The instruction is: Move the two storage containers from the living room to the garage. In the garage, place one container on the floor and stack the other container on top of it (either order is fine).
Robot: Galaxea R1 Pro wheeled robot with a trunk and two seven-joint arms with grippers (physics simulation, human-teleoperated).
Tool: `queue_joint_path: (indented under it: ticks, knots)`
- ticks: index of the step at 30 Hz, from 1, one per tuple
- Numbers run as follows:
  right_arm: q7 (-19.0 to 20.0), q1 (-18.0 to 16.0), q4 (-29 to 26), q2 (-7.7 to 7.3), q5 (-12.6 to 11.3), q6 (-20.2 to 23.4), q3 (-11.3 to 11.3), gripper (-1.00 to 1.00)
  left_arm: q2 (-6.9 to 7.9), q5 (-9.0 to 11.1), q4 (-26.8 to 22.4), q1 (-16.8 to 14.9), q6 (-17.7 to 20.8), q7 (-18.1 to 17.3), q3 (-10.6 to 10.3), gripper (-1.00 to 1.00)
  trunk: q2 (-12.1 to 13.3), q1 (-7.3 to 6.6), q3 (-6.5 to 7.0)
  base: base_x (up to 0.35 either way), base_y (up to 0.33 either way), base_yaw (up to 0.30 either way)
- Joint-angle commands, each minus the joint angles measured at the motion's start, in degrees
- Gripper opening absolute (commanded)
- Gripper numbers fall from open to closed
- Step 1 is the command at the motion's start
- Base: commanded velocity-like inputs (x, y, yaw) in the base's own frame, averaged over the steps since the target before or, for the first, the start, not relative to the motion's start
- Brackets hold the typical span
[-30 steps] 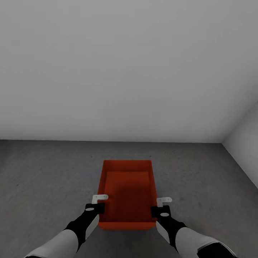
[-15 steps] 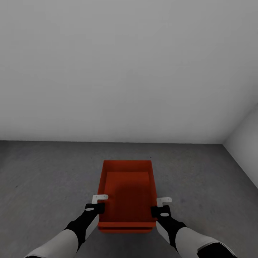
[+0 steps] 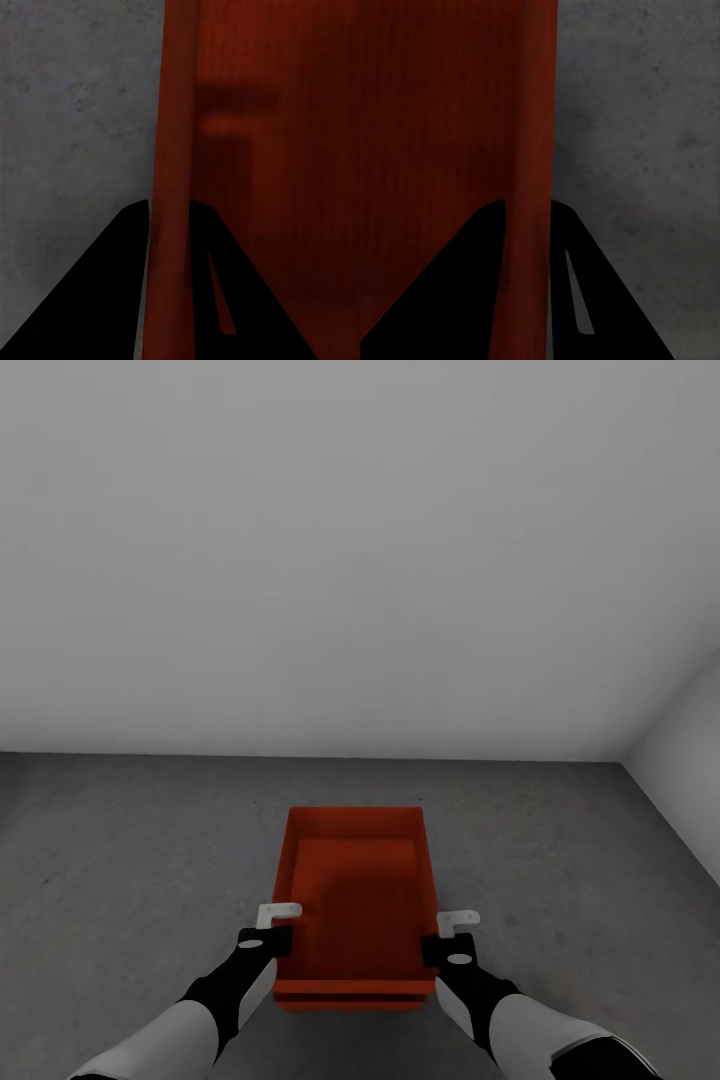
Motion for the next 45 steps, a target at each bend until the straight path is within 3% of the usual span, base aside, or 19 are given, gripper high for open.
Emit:
queue_joint_path:
  ticks: [1, 30, 37, 45]
  knots:
    - [-0.11, 0.01, 0.16, 1.9, -1.08, -0.26, -1.33, -1.0, -0.01, 2.92, -4.31, -0.03, 0.5, 1.53, 1.6, -1.0, -0.02, 0.0, -0.04, 0.0, 0.0, 0.0]
    - [-0.11, 0.01, 0.16, 1.9, -1.11, -0.26, -1.33, -1.0, -0.01, 2.92, -4.25, -0.03, 0.5, 1.49, 1.54, -1.0, -0.02, 0.0, -0.04, -0.036, 0.0, 0.0]
    - [-0.11, 0.01, 0.16, 1.9, -1.1, -0.26, -1.3, -1.0, -0.08, 2.92, -4.29, -0.03, 0.5, 1.49, 1.54, -1.0, -2.83, 1.53, -1.3, 0.0, 0.0, 0.0]
    - [-0.11, 0.01, 0.16, 1.9, -1.12, -0.26, -1.34, -1.0, -0.06, 2.92, -4.34, -0.03, 0.5, 1.49, 1.54, -1.0, -2.83, 1.53, -1.3, 0.0, 0.0, 0.0]
